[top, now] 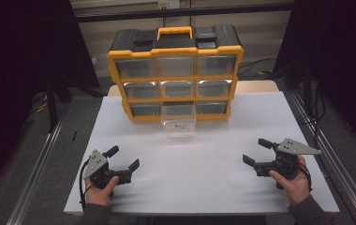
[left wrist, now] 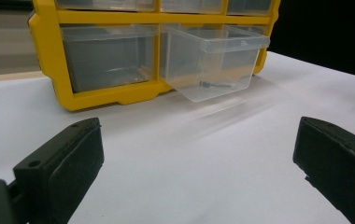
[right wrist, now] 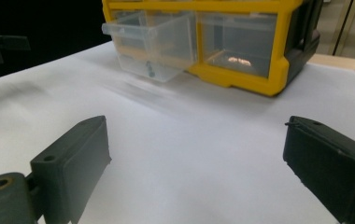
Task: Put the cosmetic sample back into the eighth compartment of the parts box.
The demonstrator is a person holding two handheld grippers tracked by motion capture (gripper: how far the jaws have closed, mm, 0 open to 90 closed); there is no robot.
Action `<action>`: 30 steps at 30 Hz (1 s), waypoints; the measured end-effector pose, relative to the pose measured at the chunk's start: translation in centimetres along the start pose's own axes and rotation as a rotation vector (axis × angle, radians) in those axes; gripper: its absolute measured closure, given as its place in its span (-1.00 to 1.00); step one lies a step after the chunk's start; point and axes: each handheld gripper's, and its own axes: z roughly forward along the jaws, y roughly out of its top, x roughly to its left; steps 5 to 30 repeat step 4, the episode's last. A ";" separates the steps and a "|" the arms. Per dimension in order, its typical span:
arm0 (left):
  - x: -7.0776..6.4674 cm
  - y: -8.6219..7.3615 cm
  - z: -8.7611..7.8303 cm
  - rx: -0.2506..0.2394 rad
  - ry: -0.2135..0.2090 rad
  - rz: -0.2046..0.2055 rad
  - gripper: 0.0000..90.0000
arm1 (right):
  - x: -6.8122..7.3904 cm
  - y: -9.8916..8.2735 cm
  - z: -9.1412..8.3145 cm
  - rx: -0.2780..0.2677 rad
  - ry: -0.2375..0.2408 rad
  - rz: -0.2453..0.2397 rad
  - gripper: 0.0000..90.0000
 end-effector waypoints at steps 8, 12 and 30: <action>0.0 0.0 0.0 0.002 0.008 -0.003 -0.96 | 0.0 -0.7 -0.4 -0.001 -0.009 0.005 -0.87; 0.0 0.0 0.0 0.002 0.008 -0.003 -0.96 | 0.0 -0.7 -0.4 -0.001 -0.009 0.005 -0.87; 0.0 0.0 0.0 0.002 0.008 -0.003 -0.96 | 0.0 -0.7 -0.4 -0.001 -0.009 0.005 -0.87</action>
